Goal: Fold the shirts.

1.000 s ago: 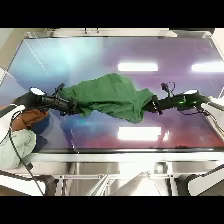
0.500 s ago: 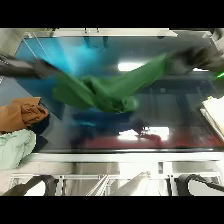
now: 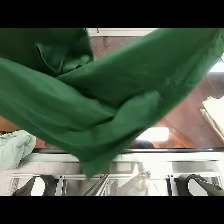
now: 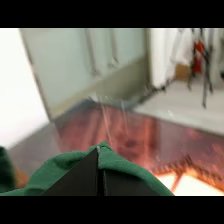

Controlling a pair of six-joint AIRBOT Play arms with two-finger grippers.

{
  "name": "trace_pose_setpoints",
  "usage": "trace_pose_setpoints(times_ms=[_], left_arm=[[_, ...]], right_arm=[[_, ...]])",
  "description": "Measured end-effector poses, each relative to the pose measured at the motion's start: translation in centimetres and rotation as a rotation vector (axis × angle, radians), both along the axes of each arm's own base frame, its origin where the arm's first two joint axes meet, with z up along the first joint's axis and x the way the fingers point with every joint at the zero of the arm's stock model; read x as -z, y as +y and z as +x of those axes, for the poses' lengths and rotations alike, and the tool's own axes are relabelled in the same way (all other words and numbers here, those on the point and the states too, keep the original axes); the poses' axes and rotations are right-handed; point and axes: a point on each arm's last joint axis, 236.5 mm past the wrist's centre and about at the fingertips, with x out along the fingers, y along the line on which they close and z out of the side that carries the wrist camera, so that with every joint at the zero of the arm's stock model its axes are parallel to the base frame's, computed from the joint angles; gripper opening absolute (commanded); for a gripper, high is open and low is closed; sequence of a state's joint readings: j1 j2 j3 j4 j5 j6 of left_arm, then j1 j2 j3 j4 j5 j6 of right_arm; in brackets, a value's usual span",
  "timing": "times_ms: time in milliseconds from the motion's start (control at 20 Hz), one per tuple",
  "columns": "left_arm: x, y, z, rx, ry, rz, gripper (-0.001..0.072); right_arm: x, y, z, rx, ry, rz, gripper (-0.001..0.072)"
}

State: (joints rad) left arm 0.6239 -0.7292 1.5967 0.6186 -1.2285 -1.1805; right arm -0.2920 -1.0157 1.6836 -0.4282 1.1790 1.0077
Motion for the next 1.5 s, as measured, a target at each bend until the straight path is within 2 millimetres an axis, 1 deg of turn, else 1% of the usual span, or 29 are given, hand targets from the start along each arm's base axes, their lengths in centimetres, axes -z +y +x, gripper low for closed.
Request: trace_pose_setpoints(times_ms=[50, 100, 150, 200, 250, 300, 350, 400, 450, 500, 550, 600, 650, 700, 800, 900, 950, 1000, 1050, 1100, 1150, 1200, 1250, 1350, 1500], left_arm=[[2.6, 0.4, 1.5, 0.030, 0.073, -0.042, 0.0022], [5.5, 0.7, 3.1, 0.064, 0.149, -0.079, 0.0063], [8.9, 0.7, 4.8, 0.107, 0.236, -0.116, 0.0365], [12.3, 0.5, 6.3, 0.142, 0.320, -0.149, 0.0720], [16.2, 0.1, 7.7, 0.175, 0.418, -0.176, 0.0718], [20.0, 0.0, 8.8, 0.188, 0.512, -0.194, 0.0718], [24.1, 0.2, 9.8, 0.183, 0.610, -0.196, 0.0718], [27.6, 0.4, 10.4, 0.176, 0.699, -0.204, 0.0718], [30.4, 0.8, 10.7, 0.166, 0.776, -0.204, 0.0715], [32.9, 1.3, 10.8, 0.156, 0.849, -0.211, 0.0707], [34.9, 1.6, 10.7, 0.158, 0.917, -0.224, 0.0706], [36.2, 1.5, 10.4, 0.168, 0.973, -0.248, 0.0706], [37.5, 1.0, 9.9, 0.190, 1.025, -0.277, 0.0706], [38.2, -0.3, 9.0, 0.239, 1.072, -0.314, 0.0706], [39.6, -3.9, 6.8, 0.335, 1.156, -0.378, 0.0706], [41.3, -8.2, 3.6, 0.417, 1.244, -0.407, 0.0706], [42.2, -10.0, 1.8, 0.442, 1.288, -0.415, 0.0706], [43.3, -11.6, 0.1, 0.447, 1.327, -0.423, 0.0706], [44.3, -12.8, -1.4, 0.440, 1.358, -0.431, 0.0706], [45.3, -13.8, -2.9, 0.427, 1.388, -0.440, 0.0689], [46.2, -14.6, -4.1, 0.404, 1.409, -0.453, 0.0688], [47.2, -14.9, -4.8, 0.369, 1.413, -0.460, 0.0688], [48.0, -15.2, -5.3, 0.336, 1.416, -0.469, 0.0688], [49.4, -15.6, -6.1, 0.290, 1.425, -0.479, 0.0687], [51.7, -15.8, -6.7, 0.238, 1.466, -0.461, 0.0688]], right_arm=[[2.6, -0.8, 2.2, 0.028, 0.083, -0.008, 0.0020], [5.9, -1.4, 4.7, 0.049, 0.181, -0.013, 0.0218], [10.0, -2.0, 7.3, 0.063, 0.300, -0.018, 0.0561], [14.4, -2.3, 9.3, 0.064, 0.422, -0.021, 0.0637], [19.1, -2.4, 10.9, 0.057, 0.555, -0.019, 0.0637], [23.6, -2.4, 12.1, 0.044, 0.682, -0.010, 0.0637], [27.4, -2.5, 12.7, 0.030, 0.788, -0.005, 0.0637], [31.0, -2.5, 13.0, 0.013, 0.890, 0.005, 0.0637], [33.5, -2.7, 13.0, -0.001, 0.969, 0.021, 0.0637], [35.6, -2.9, 12.9, -0.015, 1.032, 0.040, 0.0637], [36.9, -3.4, 12.8, -0.021, 1.074, 0.058, 0.0637], [37.8, -3.9, 12.8, -0.025, 1.102, 0.074, 0.0637], [38.4, -4.4, 12.8, -0.027, 1.114, 0.082, 0.0637], [39.1, -5.0, 13.0, -0.022, 1.118, 0.081, 0.0638], [40.8, -5.7, 13.7, -0.008, 1.123, 0.070, 0.0637], [42.7, -6.2, 15.1, 0.002, 1.126, 0.060, 0.0637], [43.6, -6.3, 15.9, 0.003, 1.128, 0.055, 0.0637], [44.5, -6.2, 16.8, -0.001, 1.129, 0.052, 0.0637], [45.4, -5.9, 17.4, -0.007, 1.138, 0.050, 0.0637], [46.4, -5.6, 18.0, -0.013, 1.152, 0.049, 0.0637], [47.3, -5.1, 18.3, -0.023, 1.169, 0.050, 0.0633], [48.2, -4.5, 18.4, -0.033, 1.188, 0.050, 0.0571], [49.1, -3.9, 18.5, -0.045, 1.208, 0.048, 0.0558], [50.4, -2.6, 18.2, -0.069, 1.246, 0.044, 0.0558], [51.7, -0.8, 17.5, -0.109, 1.291, 0.030, 0.0558]])
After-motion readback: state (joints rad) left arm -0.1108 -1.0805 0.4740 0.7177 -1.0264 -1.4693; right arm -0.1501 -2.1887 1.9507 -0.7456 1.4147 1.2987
